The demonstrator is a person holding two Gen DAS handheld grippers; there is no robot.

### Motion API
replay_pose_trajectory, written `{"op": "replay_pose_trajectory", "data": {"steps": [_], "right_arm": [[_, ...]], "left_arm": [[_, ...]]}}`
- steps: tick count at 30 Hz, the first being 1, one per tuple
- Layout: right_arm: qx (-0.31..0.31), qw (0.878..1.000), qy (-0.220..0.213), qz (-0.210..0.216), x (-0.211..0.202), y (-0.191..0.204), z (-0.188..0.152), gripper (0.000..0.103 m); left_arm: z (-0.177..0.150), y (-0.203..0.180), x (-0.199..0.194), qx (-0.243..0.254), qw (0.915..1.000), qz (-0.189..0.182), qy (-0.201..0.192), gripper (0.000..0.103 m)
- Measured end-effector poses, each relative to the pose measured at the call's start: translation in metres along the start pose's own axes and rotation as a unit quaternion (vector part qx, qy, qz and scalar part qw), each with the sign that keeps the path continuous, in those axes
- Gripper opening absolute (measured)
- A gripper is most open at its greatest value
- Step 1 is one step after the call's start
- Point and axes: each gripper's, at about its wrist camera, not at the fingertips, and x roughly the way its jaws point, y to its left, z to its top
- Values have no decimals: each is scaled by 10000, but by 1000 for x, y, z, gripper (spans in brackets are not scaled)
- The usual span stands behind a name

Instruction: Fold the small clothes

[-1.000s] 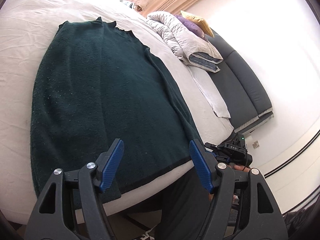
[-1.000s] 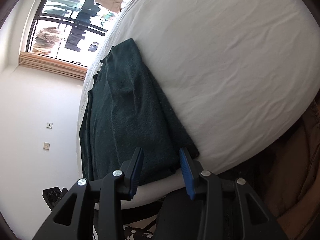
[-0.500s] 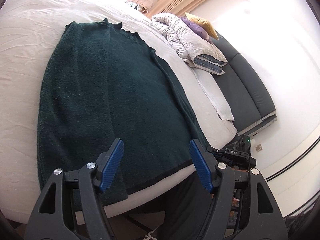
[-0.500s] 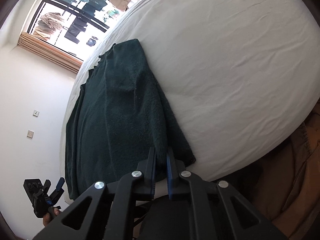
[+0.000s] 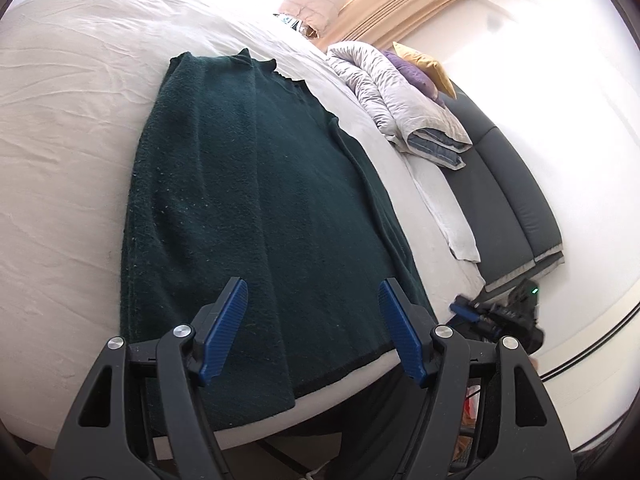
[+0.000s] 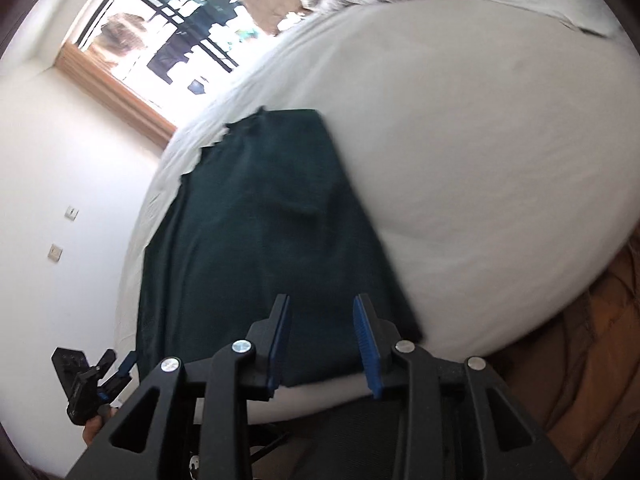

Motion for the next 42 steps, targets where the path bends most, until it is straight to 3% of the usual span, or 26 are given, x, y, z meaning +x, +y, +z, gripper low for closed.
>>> {"op": "replay_pose_trajectory", "data": {"steps": [5, 9, 13, 18, 24, 28, 32, 36, 42], "right_arm": [[-35, 9972, 335, 675, 41, 23, 3, 36], [270, 9936, 859, 677, 81, 8, -11, 38], [455, 9917, 700, 977, 73, -6, -24, 38], [250, 9957, 655, 606, 42, -7, -35, 41], [291, 9977, -70, 607, -2, -7, -32, 51], [255, 9978, -140, 601, -2, 1, -30, 52], [-449, 9978, 9, 483, 15, 49, -39, 52], [-1662, 9856, 226, 202, 38, 117, -67, 52], [-2596, 9620, 350, 765, 59, 199, -99, 53]], "left_arm": [[-10, 14, 10, -86, 9998, 127, 157, 67], [-18, 23, 15, -29, 9996, 206, 213, 67], [-21, 20, 18, 116, 9992, 296, 237, 67], [-19, 18, 14, 99, 9992, 290, 257, 67], [-4, 26, -17, -59, 9993, 286, -244, 69], [1, 47, -26, -446, 9977, 339, -392, 70], [6, 73, -35, -940, 9936, 310, -536, 70], [13, 90, -42, -1193, 9903, 269, -664, 71], [17, 110, -41, -1512, 9859, 168, -703, 75]]}}
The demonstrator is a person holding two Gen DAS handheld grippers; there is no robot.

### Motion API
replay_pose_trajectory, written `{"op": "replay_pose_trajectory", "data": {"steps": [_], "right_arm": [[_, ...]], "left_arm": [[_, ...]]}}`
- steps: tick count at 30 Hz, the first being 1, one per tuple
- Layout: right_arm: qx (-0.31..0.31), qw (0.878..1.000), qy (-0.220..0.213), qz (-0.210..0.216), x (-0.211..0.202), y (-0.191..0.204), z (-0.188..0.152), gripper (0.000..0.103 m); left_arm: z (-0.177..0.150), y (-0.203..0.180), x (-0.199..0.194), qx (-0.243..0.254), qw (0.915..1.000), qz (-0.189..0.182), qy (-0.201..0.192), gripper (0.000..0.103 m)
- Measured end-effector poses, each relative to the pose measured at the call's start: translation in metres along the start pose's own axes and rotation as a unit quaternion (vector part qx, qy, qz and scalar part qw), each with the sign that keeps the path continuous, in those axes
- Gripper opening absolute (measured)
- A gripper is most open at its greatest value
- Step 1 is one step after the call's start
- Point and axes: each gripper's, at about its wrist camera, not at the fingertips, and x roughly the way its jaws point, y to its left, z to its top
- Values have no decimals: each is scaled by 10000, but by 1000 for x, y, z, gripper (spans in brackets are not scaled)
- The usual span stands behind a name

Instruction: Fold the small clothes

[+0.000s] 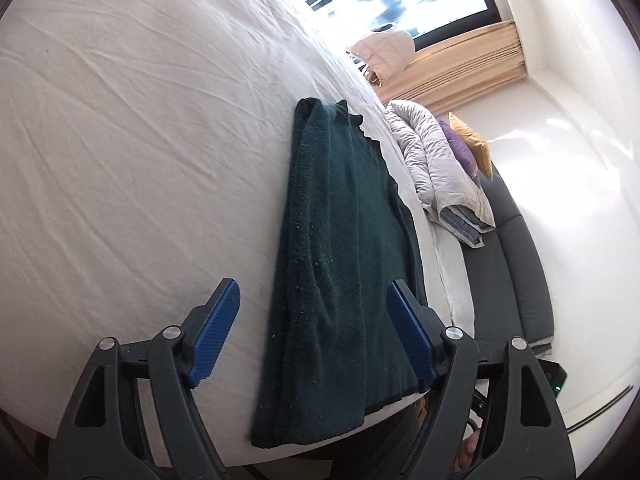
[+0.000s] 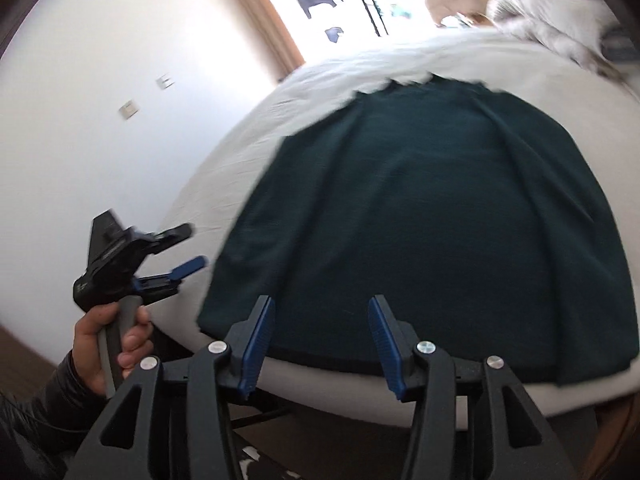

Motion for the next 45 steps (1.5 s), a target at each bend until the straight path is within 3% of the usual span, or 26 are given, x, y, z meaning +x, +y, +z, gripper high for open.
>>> {"op": "replay_pose_trajectory", "data": {"steps": [4, 7, 9, 13, 17, 23, 27, 32, 36, 38, 40, 45], "right_arm": [[-1014, 9939, -45, -423, 21, 59, -2, 59], [-1983, 9757, -72, -928, 39, 104, -21, 63], [-2444, 9640, -37, -1047, 53, 122, -31, 63], [-3313, 9313, -75, -1513, 74, 153, -63, 63], [-4279, 8844, -175, -1855, 96, 179, -93, 63], [-4800, 8470, -18, -2284, 127, 192, -112, 62], [-4958, 8313, -57, -2510, 137, 196, -114, 62], [-5463, 7925, -130, -2707, 151, 202, -128, 57], [-5552, 7847, -209, -2748, 154, 204, -127, 57], [-5449, 7953, -195, -2651, 153, 202, -121, 56], [-5334, 8048, -206, -2594, 152, 200, -116, 48], [-5381, 8007, -314, -2612, 154, 199, -119, 26]], "left_arm": [[2, 4, 4, -62, 9999, -91, 62, 75], [6, 7, 6, -110, 9998, -122, 61, 75], [6, 10, 4, -155, 9998, -126, 49, 75], [8, 15, 0, -195, 9996, -202, 35, 75], [9, 19, -8, -232, 9993, -284, -7, 75], [6, 29, -26, -273, 9988, -399, -38, 75], [6, 33, -30, -310, 9985, -453, -50, 75], [6, 35, -33, -296, 9983, -508, -14, 75], [7, 35, -34, -309, 9982, -519, -19, 75], [9, 35, -36, -298, 9982, -510, -55, 75], [13, 36, -40, -292, 9984, -465, -107, 75], [24, 37, -40, -276, 9987, -418, -19, 75]]}}
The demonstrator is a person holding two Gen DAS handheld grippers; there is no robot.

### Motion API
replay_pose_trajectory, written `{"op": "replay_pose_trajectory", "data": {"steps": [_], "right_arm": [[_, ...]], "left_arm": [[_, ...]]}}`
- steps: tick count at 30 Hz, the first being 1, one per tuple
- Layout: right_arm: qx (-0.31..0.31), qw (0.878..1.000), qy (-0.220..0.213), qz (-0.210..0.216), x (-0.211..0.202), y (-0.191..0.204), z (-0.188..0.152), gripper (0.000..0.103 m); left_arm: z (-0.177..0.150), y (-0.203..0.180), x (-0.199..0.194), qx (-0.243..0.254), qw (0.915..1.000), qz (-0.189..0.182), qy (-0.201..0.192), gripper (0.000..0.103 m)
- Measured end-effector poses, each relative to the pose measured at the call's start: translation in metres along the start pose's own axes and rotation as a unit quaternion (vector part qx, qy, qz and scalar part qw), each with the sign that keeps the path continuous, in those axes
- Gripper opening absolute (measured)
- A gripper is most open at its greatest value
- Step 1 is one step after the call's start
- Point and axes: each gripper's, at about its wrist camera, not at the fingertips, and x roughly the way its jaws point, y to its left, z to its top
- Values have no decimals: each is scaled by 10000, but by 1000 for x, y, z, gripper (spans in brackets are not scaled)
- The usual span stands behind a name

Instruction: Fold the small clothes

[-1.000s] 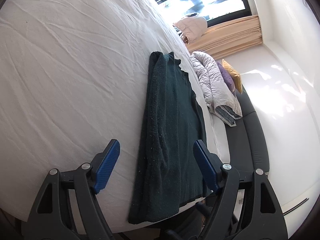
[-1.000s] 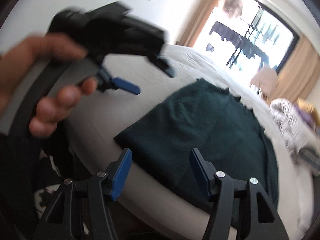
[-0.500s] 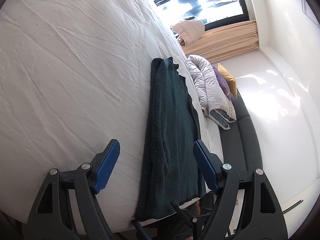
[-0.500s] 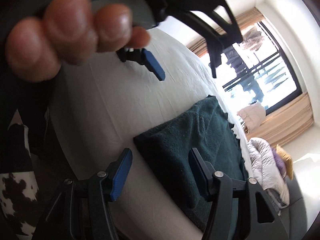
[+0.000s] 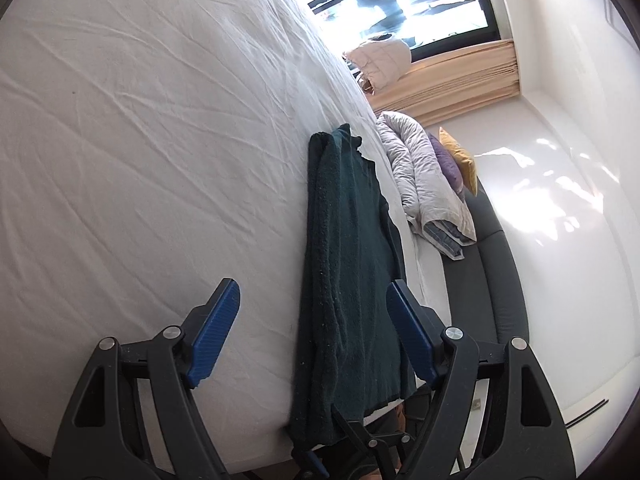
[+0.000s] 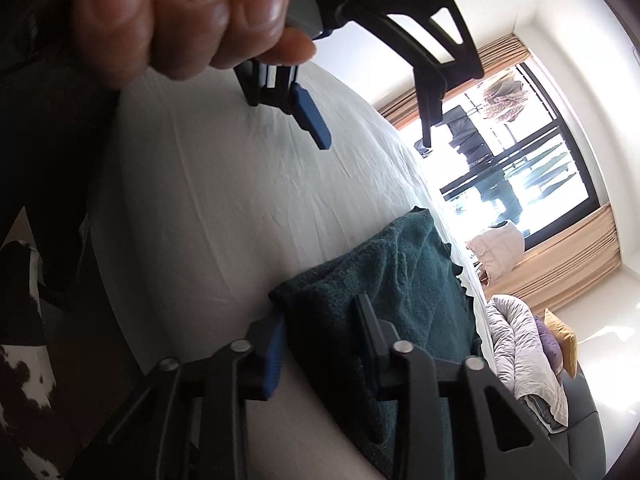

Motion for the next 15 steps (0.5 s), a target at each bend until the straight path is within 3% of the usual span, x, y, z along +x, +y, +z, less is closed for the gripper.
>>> {"op": "replay_pose_trajectory", "data": {"steps": [1, 3, 8, 13, 15], "right_arm": [[29, 10000, -9, -22, 0, -1, -1, 19], [135, 9999, -32, -28, -2, -6, -1, 15], [641, 9978, -185, -54, -11, -31, -2, 13], [1037, 9941, -327, -57, -18, -52, -4, 13], [1167, 9924, -386, -18, -21, -57, -6, 13]], "left_arm": [[1, 0, 1, -14, 10000, -18, 39, 75], [3, -2, 8, -32, 9999, -36, 145, 75], [13, -15, 42, -2, 9985, -110, 542, 75], [39, -30, 83, -188, 9973, -86, 701, 91], [54, -40, 100, -42, 9972, 172, 732, 92]]}}
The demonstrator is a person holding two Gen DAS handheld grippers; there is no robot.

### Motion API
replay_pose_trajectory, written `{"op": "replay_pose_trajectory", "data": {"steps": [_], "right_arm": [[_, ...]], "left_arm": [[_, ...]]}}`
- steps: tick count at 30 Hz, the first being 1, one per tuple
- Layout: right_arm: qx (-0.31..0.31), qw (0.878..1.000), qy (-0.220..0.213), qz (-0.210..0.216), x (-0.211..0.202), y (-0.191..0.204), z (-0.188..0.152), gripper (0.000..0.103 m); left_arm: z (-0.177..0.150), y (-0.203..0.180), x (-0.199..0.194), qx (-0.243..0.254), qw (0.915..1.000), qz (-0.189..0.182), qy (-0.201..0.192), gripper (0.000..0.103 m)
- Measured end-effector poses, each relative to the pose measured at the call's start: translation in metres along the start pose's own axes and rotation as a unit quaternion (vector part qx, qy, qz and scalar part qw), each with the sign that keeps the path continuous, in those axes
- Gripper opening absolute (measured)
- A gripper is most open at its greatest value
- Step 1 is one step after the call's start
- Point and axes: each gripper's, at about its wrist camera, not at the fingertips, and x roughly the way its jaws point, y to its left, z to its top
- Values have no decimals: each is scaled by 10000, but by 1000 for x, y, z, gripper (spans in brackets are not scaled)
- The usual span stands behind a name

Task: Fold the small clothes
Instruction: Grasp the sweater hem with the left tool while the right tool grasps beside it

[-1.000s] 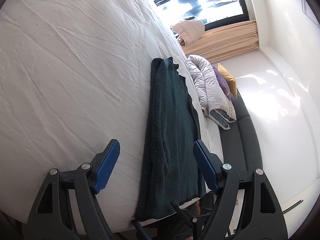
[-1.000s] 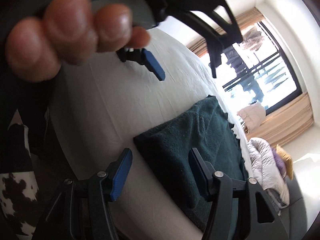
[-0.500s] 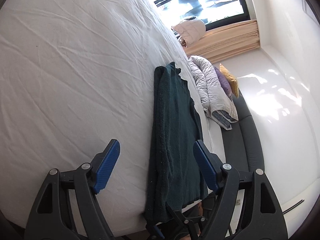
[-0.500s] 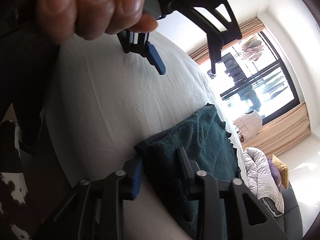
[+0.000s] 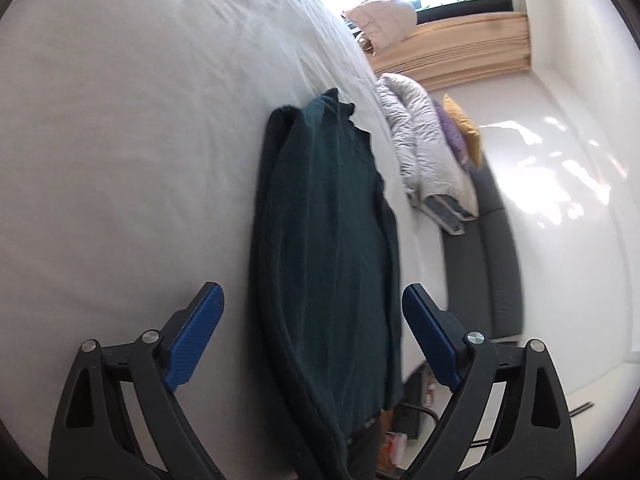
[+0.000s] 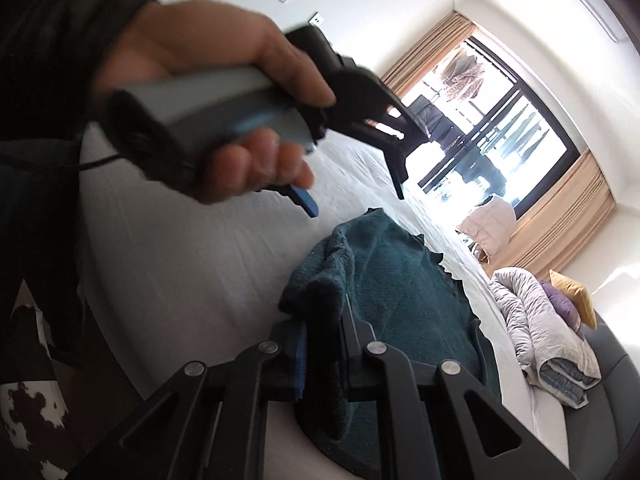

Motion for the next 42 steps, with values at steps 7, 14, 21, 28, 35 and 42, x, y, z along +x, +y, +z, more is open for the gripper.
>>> {"op": "replay_pose_trajectory", "data": {"steps": [7, 14, 21, 28, 35, 42], "right_arm": [[713, 9958, -260, 522, -11, -32, -2, 13], [1242, 9870, -515, 877, -17, -64, -7, 13], [1537, 9812, -675, 951, -22, -84, -11, 13], [1715, 9775, -701, 1006, -23, -92, -16, 13], [2185, 9666, -668, 1164, -24, -111, -22, 13], [2818, 9489, -677, 1251, -28, -139, -38, 13]], "left_arm": [[68, -13, 56, 20, 9982, 499, 320, 92], [132, -22, 103, 33, 9958, 845, 346, 92], [149, -34, 135, 134, 9945, 924, 478, 82], [147, -32, 148, 23, 9936, 969, 585, 28], [143, -55, 148, 514, 9908, 1062, 664, 16], [145, -113, 151, 1142, 9849, 1136, 628, 14]]}}
